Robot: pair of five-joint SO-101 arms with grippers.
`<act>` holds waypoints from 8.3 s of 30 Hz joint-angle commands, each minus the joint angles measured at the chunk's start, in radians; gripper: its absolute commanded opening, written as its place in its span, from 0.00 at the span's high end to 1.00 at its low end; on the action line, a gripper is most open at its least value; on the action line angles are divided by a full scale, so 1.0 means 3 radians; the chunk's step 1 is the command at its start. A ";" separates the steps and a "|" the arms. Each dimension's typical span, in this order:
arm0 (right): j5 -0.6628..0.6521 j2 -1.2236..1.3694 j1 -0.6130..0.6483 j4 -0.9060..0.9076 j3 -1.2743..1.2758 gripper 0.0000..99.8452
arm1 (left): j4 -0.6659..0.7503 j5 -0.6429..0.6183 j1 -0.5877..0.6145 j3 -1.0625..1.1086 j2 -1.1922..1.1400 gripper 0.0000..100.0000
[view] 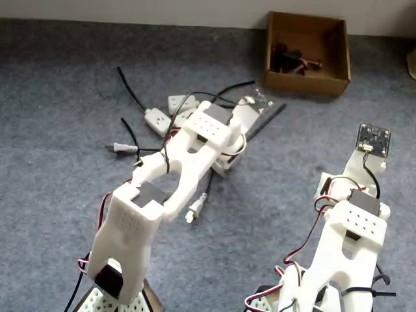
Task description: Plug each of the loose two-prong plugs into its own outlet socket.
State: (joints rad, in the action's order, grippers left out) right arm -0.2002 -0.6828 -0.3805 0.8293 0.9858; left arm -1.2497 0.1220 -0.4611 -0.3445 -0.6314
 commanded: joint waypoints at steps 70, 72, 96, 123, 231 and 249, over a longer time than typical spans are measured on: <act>-0.0041 -0.0054 0.0043 -0.0084 -0.0033 0.80 | 0.0384 0.0532 -0.0627 0.1982 0.2084 0.99; -0.0041 -0.0054 0.0043 -0.0084 -0.0033 0.80 | 0.0537 0.0527 -0.0621 0.1982 0.1956 0.99; -0.0041 -0.0023 0.0028 -0.0084 -0.0028 0.80 | 0.0844 0.0527 -0.0442 0.2007 0.1215 0.99; -0.0041 -0.0023 0.0028 -0.0084 -0.0028 0.80 | 0.0834 0.0522 0.0008 0.2401 0.1450 0.99; -0.0046 -0.0023 0.0043 -0.0084 -0.0028 0.80 | -0.0670 0.0010 0.0008 0.1593 0.2908 0.77; -0.0128 -0.0028 0.0345 0.0580 -0.0376 0.80 | -0.0997 0.0680 0.1281 0.1777 0.3583 0.77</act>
State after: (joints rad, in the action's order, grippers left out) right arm -0.2631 -0.6828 -0.3483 0.8968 0.9766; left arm -1.5459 0.3122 -0.1143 0.1726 0.4043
